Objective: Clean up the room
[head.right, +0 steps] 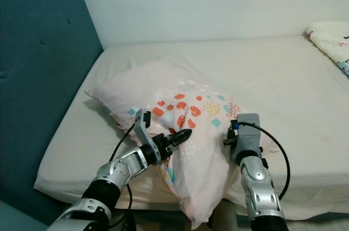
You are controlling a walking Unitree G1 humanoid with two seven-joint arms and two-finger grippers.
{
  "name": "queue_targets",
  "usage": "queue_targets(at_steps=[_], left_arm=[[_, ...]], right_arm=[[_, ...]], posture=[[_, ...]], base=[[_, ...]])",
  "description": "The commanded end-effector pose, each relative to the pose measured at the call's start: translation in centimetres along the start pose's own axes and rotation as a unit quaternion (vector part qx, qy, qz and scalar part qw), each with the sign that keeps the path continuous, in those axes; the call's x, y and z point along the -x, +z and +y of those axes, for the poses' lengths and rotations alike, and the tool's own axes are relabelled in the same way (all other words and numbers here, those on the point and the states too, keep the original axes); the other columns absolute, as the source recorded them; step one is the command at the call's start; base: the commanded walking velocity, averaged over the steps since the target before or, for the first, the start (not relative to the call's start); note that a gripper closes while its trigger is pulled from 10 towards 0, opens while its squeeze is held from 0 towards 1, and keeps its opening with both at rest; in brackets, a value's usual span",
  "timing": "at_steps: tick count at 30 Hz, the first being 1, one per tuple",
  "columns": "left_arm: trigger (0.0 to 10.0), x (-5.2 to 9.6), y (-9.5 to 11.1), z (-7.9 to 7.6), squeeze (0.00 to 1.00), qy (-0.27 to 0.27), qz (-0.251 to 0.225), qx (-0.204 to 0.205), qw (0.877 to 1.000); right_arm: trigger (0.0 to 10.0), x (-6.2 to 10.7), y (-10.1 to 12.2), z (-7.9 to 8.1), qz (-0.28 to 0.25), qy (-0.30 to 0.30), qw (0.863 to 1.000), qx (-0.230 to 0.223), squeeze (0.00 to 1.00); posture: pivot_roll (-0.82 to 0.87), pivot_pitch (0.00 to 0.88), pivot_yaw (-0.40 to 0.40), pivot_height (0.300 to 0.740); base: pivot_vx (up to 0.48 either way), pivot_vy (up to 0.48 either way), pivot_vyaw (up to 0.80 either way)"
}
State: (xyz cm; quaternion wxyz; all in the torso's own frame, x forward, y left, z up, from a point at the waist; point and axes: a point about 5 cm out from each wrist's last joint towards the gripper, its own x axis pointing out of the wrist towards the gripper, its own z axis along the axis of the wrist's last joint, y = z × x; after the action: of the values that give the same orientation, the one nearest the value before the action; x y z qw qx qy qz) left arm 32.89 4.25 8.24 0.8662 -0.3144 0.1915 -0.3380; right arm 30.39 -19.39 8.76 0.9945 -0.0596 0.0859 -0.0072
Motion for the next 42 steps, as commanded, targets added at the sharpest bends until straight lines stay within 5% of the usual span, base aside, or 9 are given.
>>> queue_targets(at_steps=[1, 8, 9, 11, 12, 29, 38, 40, 42], left_arm=[[10.0, -1.0, -0.4, -1.3, 0.00, -0.015, 0.016, -0.015, 1.000], [10.0, -1.6, -0.5, -2.2, 0.00, -0.016, 0.011, -0.007, 1.000], [7.6, -1.8, -0.6, -2.4, 0.00, -0.018, 0.010, 0.008, 1.000], [7.6, -1.8, -0.6, -2.4, 0.00, -0.018, 0.010, 0.008, 1.000], [0.0, -1.9, -0.8, -2.5, 0.00, -0.020, 0.015, 0.022, 0.999], [0.0, -1.0, -1.1, -1.6, 0.00, 0.007, 0.037, 0.005, 0.999], [0.0, -0.4, 2.1, -1.5, 0.00, 0.007, 0.000, -0.125, 0.992], [0.0, -0.1, 3.8, -1.2, 0.00, 0.013, -0.015, -0.167, 0.986], [0.0, 1.1, 8.2, -0.2, 0.00, 0.047, -0.044, -0.269, 0.961]], right_arm=[[10.0, 0.3, -1.4, 1.2, 0.033, 0.024, 0.999, 0.001, 0.00], [10.0, 0.3, -1.7, 2.5, 0.038, 0.046, 0.998, -0.002, 0.00], [10.0, 0.3, -1.6, 2.8, 0.037, 0.050, 0.998, -0.002, 0.00], [10.0, 0.3, -1.6, 2.8, 0.037, 0.050, 0.998, -0.002, 0.00], [10.0, 0.3, -1.5, 3.0, 0.037, 0.052, 0.998, -0.003, 0.00], [10.0, 0.2, -1.4, 3.6, 0.033, 0.056, 0.998, -0.007, 0.00], [10.0, -0.1, -0.1, 3.7, -0.007, 0.058, 0.998, -0.017, 0.00], [10.0, -0.1, 0.6, 3.6, -0.026, 0.056, 0.998, -0.024, 0.00], [10.0, -0.2, 2.1, 3.2, -0.070, 0.047, 0.995, -0.045, 0.00]], posture=[[-0.07, 0.074, 0.065, 0.566], [-0.07, 0.071, 0.064, 0.566], [-0.07, 0.071, 0.064, 0.566], [-0.07, 0.071, 0.064, 0.566], [-0.07, 0.068, 0.065, 0.566], [-0.07, 0.054, 0.059, 0.566], [-0.07, 0.026, 0.061, 0.566], [-0.07, 0.022, 0.059, 0.566], [-0.06, 0.006, 0.052, 0.566]], base=[[0.000, 0.000, 0.00], [0.000, 0.000, 0.00], [0.000, 0.000, 0.00], [0.000, 0.000, 0.00], [0.000, 0.000, 0.00], [0.000, 0.000, 0.00], [0.000, 0.000, 0.00], [0.000, 0.000, 0.00], [0.000, 0.000, 0.00]])
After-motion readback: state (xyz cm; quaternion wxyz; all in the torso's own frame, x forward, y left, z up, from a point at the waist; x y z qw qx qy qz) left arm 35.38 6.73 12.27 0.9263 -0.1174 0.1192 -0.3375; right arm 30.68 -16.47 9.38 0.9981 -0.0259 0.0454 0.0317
